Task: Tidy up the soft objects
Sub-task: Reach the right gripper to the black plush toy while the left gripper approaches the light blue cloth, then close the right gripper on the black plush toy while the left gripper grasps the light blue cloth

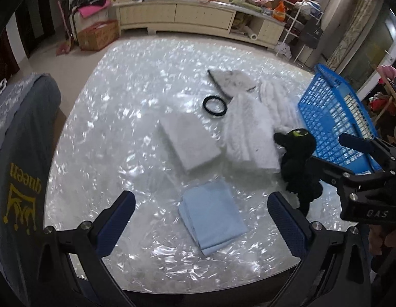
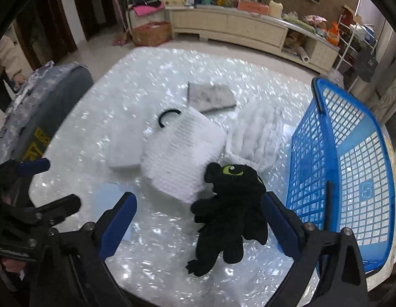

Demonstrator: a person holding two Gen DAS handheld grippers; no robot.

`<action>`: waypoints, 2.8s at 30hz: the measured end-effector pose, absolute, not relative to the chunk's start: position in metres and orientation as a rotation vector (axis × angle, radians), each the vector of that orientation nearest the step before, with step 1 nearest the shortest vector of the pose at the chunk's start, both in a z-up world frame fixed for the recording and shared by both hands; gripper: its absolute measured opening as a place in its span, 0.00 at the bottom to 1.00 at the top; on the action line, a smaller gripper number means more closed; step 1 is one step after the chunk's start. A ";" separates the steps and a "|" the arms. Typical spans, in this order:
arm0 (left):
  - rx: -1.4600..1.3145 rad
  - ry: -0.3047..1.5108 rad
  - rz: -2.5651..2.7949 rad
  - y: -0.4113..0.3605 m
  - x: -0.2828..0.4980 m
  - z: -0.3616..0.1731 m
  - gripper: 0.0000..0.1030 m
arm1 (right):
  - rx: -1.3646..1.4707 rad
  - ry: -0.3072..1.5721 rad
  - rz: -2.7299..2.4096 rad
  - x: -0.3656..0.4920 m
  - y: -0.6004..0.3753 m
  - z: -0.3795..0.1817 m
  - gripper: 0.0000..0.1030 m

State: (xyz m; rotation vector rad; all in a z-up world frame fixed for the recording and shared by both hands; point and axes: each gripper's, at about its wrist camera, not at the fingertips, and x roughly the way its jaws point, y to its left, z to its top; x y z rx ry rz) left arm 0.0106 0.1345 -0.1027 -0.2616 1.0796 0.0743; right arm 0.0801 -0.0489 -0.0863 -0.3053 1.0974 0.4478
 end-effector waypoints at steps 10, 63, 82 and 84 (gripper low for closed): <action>-0.295 1.209 0.075 0.142 0.021 -0.144 1.00 | -0.332 1.171 0.384 0.102 -0.049 -0.123 0.91; -0.325 1.340 0.105 0.064 0.019 -0.176 0.06 | -0.224 1.250 0.417 0.095 -0.095 -0.171 0.44; -0.342 1.206 -0.039 0.104 -0.004 -0.126 0.06 | -0.285 1.173 0.411 0.060 -0.083 -0.083 0.40; -0.337 1.199 -0.052 0.103 -0.001 -0.121 0.06 | -0.301 1.159 0.419 0.057 -0.081 -0.071 0.40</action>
